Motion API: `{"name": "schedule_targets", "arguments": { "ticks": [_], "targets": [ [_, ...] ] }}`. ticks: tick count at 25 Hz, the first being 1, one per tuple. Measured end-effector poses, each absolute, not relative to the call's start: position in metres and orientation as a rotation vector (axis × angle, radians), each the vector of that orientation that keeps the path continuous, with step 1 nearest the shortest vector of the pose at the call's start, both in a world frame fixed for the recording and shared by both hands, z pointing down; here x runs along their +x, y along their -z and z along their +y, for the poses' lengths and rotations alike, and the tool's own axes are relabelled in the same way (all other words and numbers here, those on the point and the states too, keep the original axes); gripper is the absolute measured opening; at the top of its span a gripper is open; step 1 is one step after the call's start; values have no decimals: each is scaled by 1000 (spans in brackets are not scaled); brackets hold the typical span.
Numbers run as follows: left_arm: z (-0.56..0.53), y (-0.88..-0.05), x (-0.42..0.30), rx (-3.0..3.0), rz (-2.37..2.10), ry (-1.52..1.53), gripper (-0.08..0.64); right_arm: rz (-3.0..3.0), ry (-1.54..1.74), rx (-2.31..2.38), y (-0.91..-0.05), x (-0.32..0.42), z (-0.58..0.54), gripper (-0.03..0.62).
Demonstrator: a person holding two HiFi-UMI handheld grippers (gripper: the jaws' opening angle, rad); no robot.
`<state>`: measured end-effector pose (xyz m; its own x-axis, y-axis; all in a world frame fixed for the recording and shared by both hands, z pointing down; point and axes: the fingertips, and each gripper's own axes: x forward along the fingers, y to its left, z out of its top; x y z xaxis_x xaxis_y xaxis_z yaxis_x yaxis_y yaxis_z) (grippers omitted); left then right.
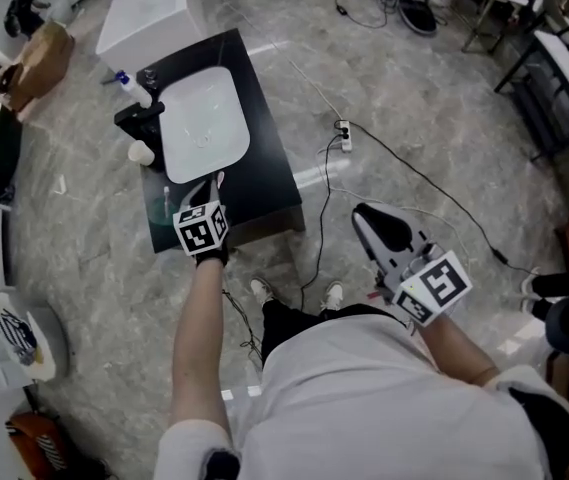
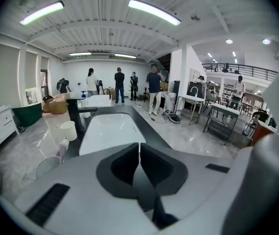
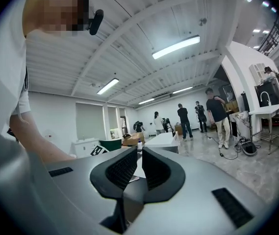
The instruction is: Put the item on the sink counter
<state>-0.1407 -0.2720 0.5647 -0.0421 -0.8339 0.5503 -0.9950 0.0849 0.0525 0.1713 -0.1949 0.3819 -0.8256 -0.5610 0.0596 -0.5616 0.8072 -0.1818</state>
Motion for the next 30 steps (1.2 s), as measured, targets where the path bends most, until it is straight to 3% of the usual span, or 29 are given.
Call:
{"name": "schedule_targets", "arguments": {
  "ticks": [18, 30],
  "targets": [
    [-143, -438, -101, 1976, -2277, -90, 2, -3026, -323, 721, -390, 140, -189, 55],
    [-87, -381, -111, 2048, -2300, 67, 2, -3013, -234, 889, -367, 132, -208, 55]
  ]
}}
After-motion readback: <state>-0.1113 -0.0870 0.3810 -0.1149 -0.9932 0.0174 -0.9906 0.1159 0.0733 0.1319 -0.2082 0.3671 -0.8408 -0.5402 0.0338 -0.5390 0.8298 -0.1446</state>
